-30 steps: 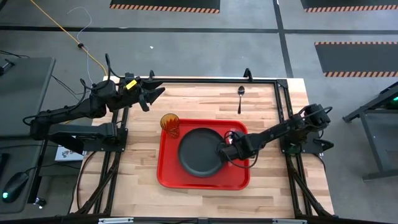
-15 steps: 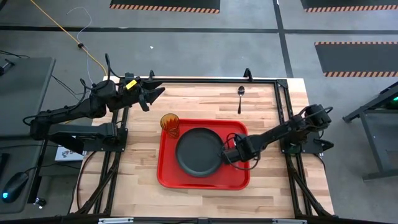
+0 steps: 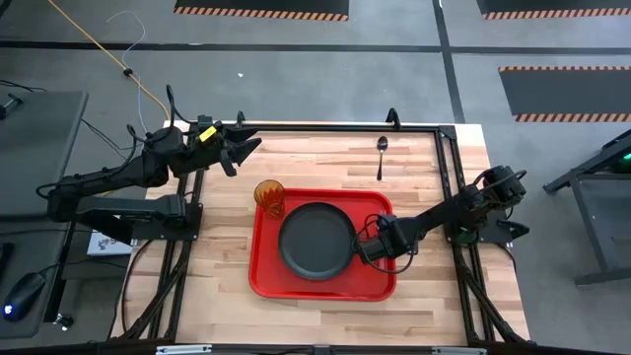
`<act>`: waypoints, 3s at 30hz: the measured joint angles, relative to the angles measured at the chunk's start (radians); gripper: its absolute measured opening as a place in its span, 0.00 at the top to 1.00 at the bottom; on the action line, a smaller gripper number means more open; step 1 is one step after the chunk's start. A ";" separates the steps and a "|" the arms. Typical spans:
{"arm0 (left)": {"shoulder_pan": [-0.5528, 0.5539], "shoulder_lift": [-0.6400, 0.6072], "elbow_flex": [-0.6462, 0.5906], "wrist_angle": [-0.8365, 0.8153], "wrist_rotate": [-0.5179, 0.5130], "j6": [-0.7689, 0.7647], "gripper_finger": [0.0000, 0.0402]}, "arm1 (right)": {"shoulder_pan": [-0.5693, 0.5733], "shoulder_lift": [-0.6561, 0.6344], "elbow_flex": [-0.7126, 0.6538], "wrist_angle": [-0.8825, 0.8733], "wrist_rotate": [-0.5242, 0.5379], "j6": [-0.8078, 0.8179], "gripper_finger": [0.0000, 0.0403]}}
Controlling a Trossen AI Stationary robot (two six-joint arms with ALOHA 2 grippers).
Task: Pick and place plate/cup/fork/spoon on tray
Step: Put the pink fork on the right side of the the black plate on the red tray, then put the black spoon between the black plate and the pink fork on the red tray
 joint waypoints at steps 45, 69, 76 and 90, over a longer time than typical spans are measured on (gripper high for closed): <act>0.000 0.000 0.000 0.000 0.000 0.018 0.38 | -0.396 -0.409 0.000 0.027 0.368 -0.456 0.47; 0.000 0.000 0.001 0.000 0.000 0.016 0.38 | -0.970 -0.031 0.000 0.206 0.198 -0.928 0.47; 0.000 0.000 0.002 0.000 0.000 0.016 0.38 | -1.009 0.072 0.000 0.327 0.162 -0.943 0.47; 0.000 0.000 0.002 0.000 -0.001 -0.015 0.38 | -1.021 0.091 0.002 0.325 0.217 -0.977 0.94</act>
